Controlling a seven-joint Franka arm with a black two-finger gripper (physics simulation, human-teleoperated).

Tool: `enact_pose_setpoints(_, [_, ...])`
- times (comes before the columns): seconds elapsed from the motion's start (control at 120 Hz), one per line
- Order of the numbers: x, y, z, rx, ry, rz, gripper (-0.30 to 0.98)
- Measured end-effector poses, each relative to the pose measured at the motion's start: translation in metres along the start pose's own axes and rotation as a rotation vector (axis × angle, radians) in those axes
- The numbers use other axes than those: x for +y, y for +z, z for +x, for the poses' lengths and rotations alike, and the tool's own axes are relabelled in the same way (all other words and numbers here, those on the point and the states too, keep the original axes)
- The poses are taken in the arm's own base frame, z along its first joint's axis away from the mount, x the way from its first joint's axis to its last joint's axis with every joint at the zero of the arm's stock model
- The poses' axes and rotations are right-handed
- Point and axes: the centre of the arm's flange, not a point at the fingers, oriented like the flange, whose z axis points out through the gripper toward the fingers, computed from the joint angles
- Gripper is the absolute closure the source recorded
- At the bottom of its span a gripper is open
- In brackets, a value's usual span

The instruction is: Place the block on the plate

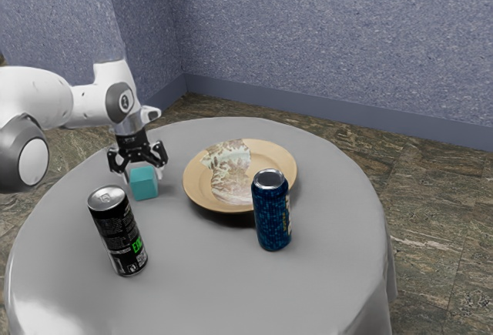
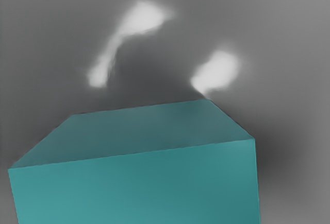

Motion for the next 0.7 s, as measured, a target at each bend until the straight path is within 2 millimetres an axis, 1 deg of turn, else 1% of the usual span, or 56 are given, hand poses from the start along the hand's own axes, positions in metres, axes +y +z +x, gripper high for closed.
enact_pose_setpoints(0.175, [-0.007,0.012,0.007,-0.002,-0.009,-0.005,0.0])
enact_pose_setpoints(0.292, [-0.009,0.016,0.012,0.002,-0.011,-0.008,0.0])
enact_pose_setpoints(0.492, [-0.009,0.015,0.013,0.01,-0.009,-0.008,0.18])
enact_pose_setpoints(0.7, [-0.008,0.01,0.013,0.02,-0.006,-0.007,0.26])
